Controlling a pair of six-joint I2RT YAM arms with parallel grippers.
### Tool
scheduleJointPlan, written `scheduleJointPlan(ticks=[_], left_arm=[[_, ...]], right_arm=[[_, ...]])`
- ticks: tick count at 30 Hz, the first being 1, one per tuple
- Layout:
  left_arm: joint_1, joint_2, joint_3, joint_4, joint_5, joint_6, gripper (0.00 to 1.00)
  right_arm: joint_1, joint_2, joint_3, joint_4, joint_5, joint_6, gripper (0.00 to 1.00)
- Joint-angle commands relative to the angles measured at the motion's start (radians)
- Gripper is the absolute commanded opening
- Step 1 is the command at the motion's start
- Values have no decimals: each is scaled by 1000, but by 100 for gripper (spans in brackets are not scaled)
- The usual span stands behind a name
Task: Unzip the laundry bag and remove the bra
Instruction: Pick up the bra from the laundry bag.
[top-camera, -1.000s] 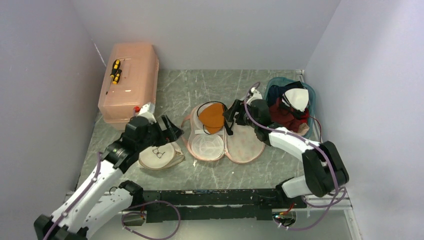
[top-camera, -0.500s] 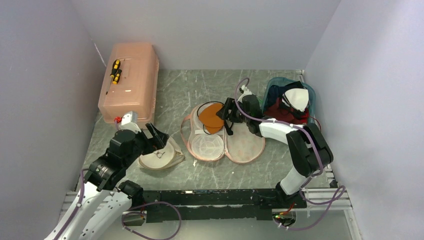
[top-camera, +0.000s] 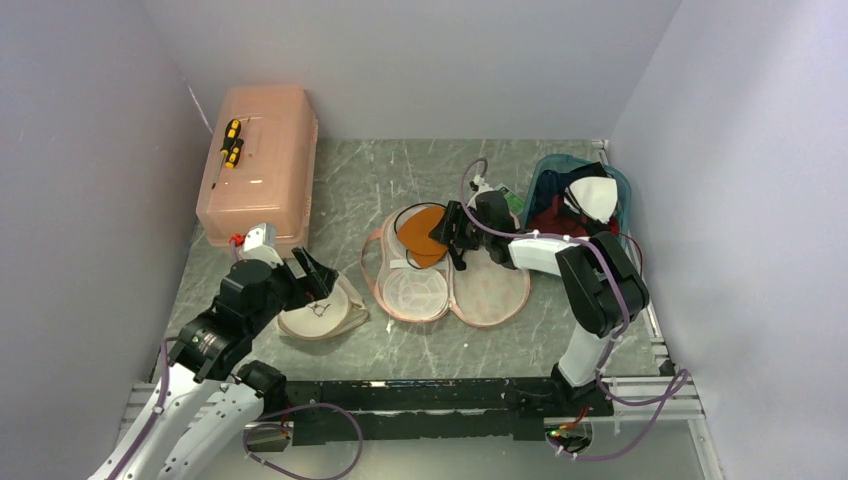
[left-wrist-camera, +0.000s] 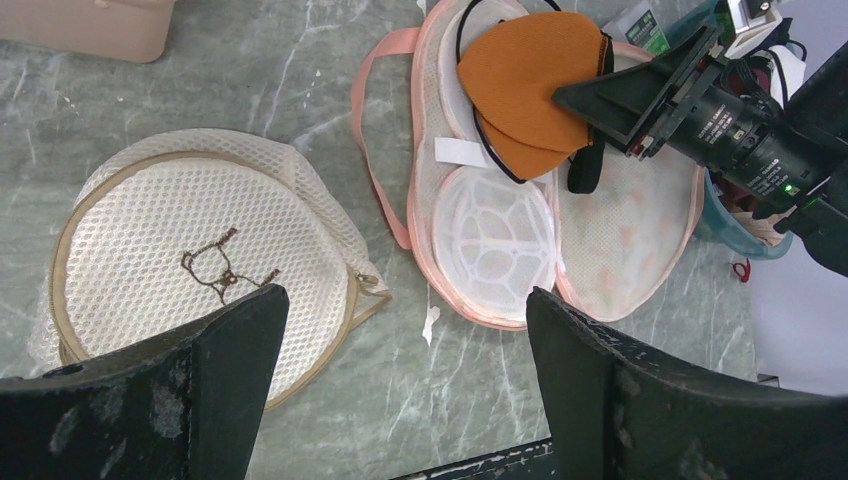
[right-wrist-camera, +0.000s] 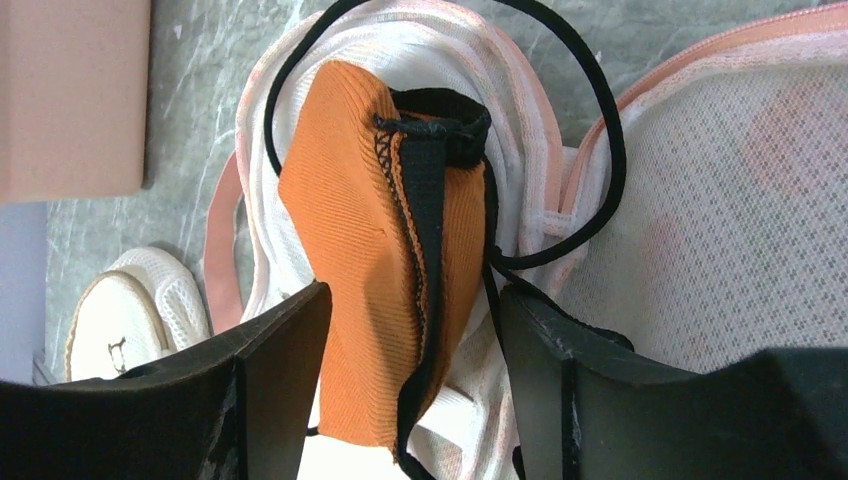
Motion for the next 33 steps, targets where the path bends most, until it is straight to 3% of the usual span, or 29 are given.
scheduleJointPlan(ticks=[1, 9, 18, 21, 23, 33], left_arm=[[-3, 0, -4, 5, -21, 13, 94], [-3, 19, -3, 3, -21, 9, 94], [-3, 25, 1, 13, -1, -1, 94], [-2, 28, 10, 17, 7, -3, 94], [-3, 30, 12, 22, 13, -1, 94], [-2, 49, 9, 45, 34, -8, 94]], right_arm=[[8, 20, 53, 25, -14, 9, 65], [18, 60, 76, 9, -42, 9, 48], [19, -5, 37, 13, -29, 8, 27], [20, -47, 24, 12, -43, 2, 14], [20, -81, 16, 0, -38, 0, 0], [21, -308, 2, -120, -17, -52, 0]])
